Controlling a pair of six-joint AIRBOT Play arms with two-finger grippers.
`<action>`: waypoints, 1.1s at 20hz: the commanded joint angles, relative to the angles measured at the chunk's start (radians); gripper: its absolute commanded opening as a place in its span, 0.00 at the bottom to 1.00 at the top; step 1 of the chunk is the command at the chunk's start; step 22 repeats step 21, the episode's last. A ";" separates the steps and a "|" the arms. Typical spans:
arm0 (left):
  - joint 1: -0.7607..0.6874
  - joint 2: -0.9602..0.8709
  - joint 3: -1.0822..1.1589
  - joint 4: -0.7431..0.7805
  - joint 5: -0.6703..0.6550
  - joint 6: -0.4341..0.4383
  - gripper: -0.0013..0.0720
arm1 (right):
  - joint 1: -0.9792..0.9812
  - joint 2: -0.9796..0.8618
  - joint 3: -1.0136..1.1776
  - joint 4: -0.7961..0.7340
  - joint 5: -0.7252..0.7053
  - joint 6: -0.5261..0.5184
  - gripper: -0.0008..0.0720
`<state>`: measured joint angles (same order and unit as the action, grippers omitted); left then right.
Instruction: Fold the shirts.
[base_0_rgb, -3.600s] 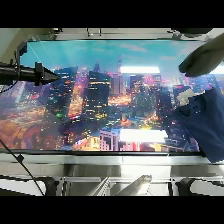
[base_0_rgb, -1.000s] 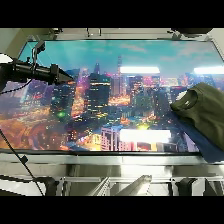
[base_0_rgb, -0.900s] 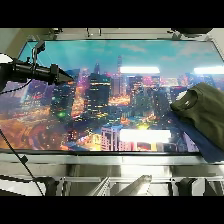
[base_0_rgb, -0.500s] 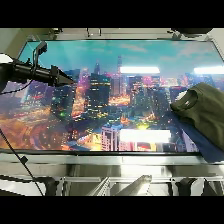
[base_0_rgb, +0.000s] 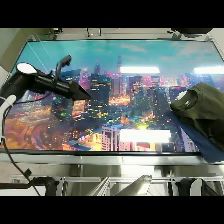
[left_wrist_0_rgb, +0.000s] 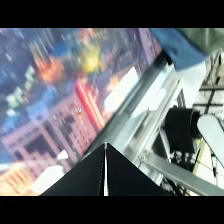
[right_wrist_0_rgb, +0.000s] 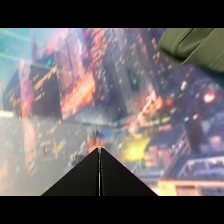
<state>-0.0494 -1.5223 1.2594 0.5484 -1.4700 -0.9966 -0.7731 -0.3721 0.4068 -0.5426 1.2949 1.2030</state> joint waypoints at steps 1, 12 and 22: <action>-0.050 0.076 -0.145 0.002 0.041 0.020 0.03 | 0.106 0.008 -0.021 -0.003 0.025 -0.007 0.03; -0.052 0.333 -0.430 0.001 0.112 0.020 0.03 | 0.174 0.011 -0.021 0.023 0.060 0.000 0.03; -0.052 0.435 -0.441 0.001 0.109 0.019 0.03 | 0.174 0.011 -0.021 0.023 0.060 0.000 0.03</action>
